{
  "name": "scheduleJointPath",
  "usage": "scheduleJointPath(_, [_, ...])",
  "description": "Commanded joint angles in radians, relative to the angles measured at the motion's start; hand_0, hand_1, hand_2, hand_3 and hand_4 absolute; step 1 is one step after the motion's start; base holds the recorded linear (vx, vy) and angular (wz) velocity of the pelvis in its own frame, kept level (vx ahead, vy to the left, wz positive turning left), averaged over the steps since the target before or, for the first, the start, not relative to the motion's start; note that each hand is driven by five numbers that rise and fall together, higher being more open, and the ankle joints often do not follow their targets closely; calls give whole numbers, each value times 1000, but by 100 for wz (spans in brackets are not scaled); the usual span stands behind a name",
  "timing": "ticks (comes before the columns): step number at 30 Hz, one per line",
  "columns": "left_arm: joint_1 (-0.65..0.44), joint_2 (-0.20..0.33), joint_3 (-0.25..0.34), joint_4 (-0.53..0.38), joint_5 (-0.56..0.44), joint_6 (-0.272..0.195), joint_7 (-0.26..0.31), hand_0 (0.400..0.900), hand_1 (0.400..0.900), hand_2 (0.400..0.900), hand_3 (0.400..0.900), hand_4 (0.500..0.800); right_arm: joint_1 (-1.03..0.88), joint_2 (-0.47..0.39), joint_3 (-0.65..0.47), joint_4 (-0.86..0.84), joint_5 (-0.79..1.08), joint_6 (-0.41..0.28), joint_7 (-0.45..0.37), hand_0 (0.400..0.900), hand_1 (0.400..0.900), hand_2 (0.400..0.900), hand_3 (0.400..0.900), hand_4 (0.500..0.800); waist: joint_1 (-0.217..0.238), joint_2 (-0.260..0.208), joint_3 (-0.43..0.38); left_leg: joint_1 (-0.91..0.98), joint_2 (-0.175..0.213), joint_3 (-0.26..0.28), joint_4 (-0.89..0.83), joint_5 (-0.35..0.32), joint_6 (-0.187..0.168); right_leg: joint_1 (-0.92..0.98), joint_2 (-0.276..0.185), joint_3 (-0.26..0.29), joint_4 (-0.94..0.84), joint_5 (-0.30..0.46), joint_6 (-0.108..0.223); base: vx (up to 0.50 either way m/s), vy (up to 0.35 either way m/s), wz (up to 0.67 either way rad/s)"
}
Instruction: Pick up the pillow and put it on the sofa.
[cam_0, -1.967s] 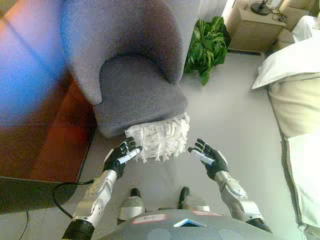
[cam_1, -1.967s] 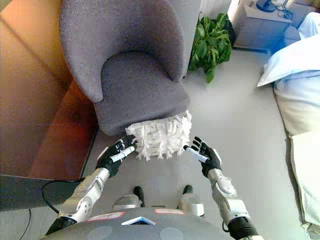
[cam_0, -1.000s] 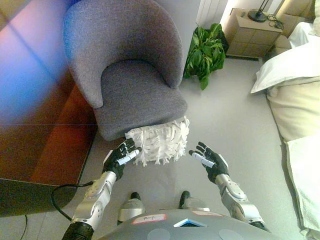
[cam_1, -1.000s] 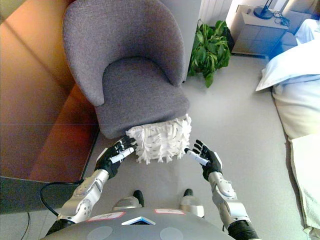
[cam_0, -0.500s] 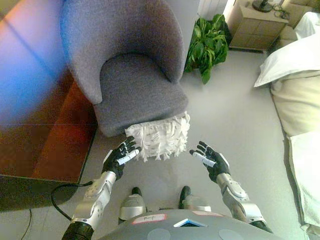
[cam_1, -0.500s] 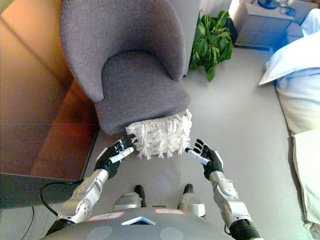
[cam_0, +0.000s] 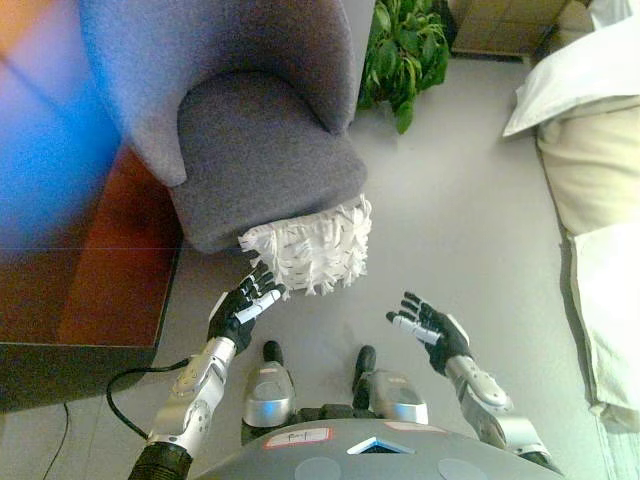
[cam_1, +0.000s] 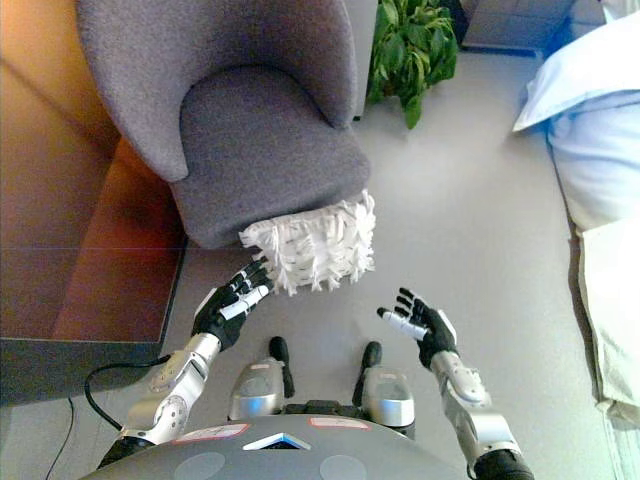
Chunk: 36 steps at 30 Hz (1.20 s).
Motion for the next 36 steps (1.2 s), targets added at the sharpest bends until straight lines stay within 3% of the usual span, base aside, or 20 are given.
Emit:
scheduleJointPath(1, [10, -3, 16, -106, -30, -105, -12, 900, 900, 900, 900, 800, -49, -35, -49, -107, -37, -106, 22, 900, 900, 900, 900, 800, 8, -7, -30, -235, -6, 25, -96, 290, -24, 235, 42, -1, -125, -78, 23, 336, 163, -6])
scheduleJointPath(5, [-5, 23, 45, -107, -13, -99, -3, 900, 900, 900, 900, 800, -43, -8, -49, -115, -41, -75, 46, 900, 900, 900, 900, 800, 28, -48, -62, -205, -47, 81, -89, 119, 86, 263, -7, -48, -8, -137, 72, 347, 192, -11])
scheduleJointPath(8, [-4, 36, 54, -112, 7, -76, -14, 900, 900, 900, 900, 800, -57, 17, -34, -112, -78, -64, 24, 900, 900, 900, 900, 800, 48, -72, -87, -189, -101, 66, -92, 65, 136, 222, -41, -63, 147, -116, 125, 413, 242, 10])
scheduleJointPath(10, [-10, 48, 60, -113, 24, -53, -19, 900, 900, 900, 900, 800, -72, 30, -25, -113, -74, -45, -11, 900, 900, 900, 900, 800, 65, -96, -110, -194, -154, 52, -88, 33, 173, 220, -56, -60, 227, -56, 166, 310, 195, 12])
scheduleJointPath(12, [-16, 61, 52, -113, 43, -39, -23, 900, 900, 900, 900, 800, -85, 44, -17, -110, -82, -36, -40, 900, 900, 900, 900, 800, 76, -110, -127, -187, -197, 28, -88, 4, 206, 189, -69, -54, 373, 51, 202, 239, 167, 19])
scheduleJointPath(14, [-26, 74, 53, -114, 55, -27, -14, 900, 900, 900, 900, 800, -98, 52, 5, -101, -120, -45, -66, 900, 900, 900, 900, 800, 69, -100, -131, -145, -215, 9, -103, -27, 229, 58, -102, -47, 552, 107, 213, 257, 215, 23])
scheduleJointPath(16, [-45, 86, 63, -113, 31, -8, -14, 900, 900, 900, 900, 800, -110, 51, 18, -92, -153, -50, -83, 900, 900, 900, 900, 800, 56, -87, -122, -107, -219, -4, -116, -32, 222, -33, -132, -58, 569, 75, 202, 217, 136, 26])
scheduleJointPath(20, [-68, 102, 65, -125, 27, 12, -34, 900, 900, 900, 900, 800, -101, 46, 3, -88, -155, -63, -93, 900, 900, 900, 900, 800, 28, -66, -100, -76, -199, -33, -100, -32, 181, -61, -154, -72, 353, 40, 161, 139, -104, 46])
scheduleJointPath(22, [-80, 109, 64, -124, 23, 25, -32, 900, 900, 900, 900, 800, -84, 40, -8, -86, -159, -81, -86, 900, 900, 900, 900, 800, 10, -63, -84, -42, -171, -35, -89, -34, 150, -93, -239, -83, 216, 130, 159, 188, -273, 64])
scheduleJointPath(24, [-79, 115, 61, -127, 23, 39, -45, 900, 900, 900, 900, 800, -66, 37, -20, -96, -167, -91, -86, 900, 900, 900, 900, 800, -15, -76, -74, -14, -152, -34, -69, -53, 126, -103, -316, -71, 58, 279, 199, 218, -297, 73])
scheduleJointPath(26, [-74, 120, 60, -128, 27, 42, -52, 900, 900, 900, 900, 800, -61, 35, -26, -104, -169, -83, -83, 900, 900, 900, 900, 800, -30, -80, -78, 15, -128, -59, -72, -85, 103, -114, -352, -32, 2, 347, 234, 244, -267, 56])
scheduleJointPath(27, [-67, 122, 62, -129, 28, 42, -56, 900, 900, 900, 900, 800, -61, 36, -28, -110, -173, -74, -82, 900, 900, 900, 900, 800, -37, -84, -76, 23, -116, -53, -74, -79, 103, -132, -367, -26, -1, 392, 235, 245, -244, 49])
scheduleJointPath(33, [-58, 117, 42, -129, 20, 36, -43, 900, 900, 900, 900, 800, -64, 15, -35, -121, -194, -52, -78, 900, 900, 900, 900, 800, -27, -87, -107, 51, -37, -61, -79, -72, 60, -50, -333, -102, -92, 295, 235, 171, -166, 36])
scheduleJointPath(36, [-40, 116, 44, -144, 18, 44, -48, 900, 900, 900, 900, 800, -72, -15, -39, -127, -318, -64, -88, 900, 900, 900, 900, 800, -23, -87, -111, 54, -1, -53, -68, -52, 44, -23, -318, -135, -115, 268, 227, 92, -137, 27])
